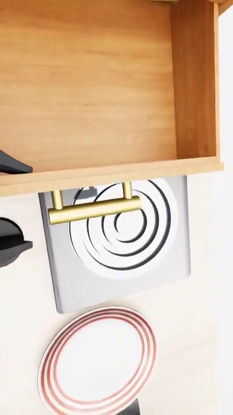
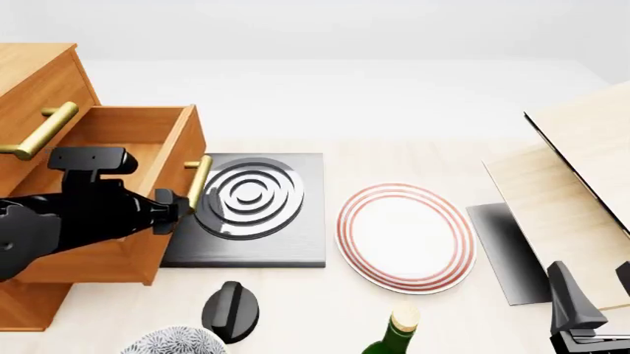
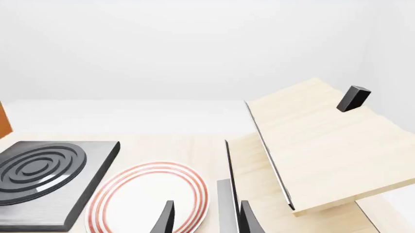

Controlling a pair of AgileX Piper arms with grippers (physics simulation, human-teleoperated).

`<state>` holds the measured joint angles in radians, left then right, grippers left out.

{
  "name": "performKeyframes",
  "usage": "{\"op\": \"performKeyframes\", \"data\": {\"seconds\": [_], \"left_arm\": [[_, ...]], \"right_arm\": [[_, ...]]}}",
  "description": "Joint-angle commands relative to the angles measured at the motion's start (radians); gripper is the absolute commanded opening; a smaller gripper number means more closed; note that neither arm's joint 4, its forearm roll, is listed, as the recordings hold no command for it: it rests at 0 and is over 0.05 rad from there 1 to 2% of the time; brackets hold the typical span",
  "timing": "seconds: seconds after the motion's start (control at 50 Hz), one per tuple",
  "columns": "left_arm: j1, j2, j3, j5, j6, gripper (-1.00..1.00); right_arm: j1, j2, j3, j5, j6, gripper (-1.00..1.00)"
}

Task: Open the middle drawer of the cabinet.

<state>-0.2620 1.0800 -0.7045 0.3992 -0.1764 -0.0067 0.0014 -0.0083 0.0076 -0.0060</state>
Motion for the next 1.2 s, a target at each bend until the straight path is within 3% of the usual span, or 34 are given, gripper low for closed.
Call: {"op": "performKeyframes", "data": {"seconds": [0.02, 1.2], "left_arm": [[-0.024, -0.026, -0.009, 0.006, 0.0, 1.0], [-0.129, 0.026, -0.042, -0.032, -0.058, 1.0]], "right_arm": [[0.002, 0.001, 0.002, -0.002, 0.001, 1.0], [0.002, 0.001, 0.002, -0.002, 0.001, 1.0]]}}
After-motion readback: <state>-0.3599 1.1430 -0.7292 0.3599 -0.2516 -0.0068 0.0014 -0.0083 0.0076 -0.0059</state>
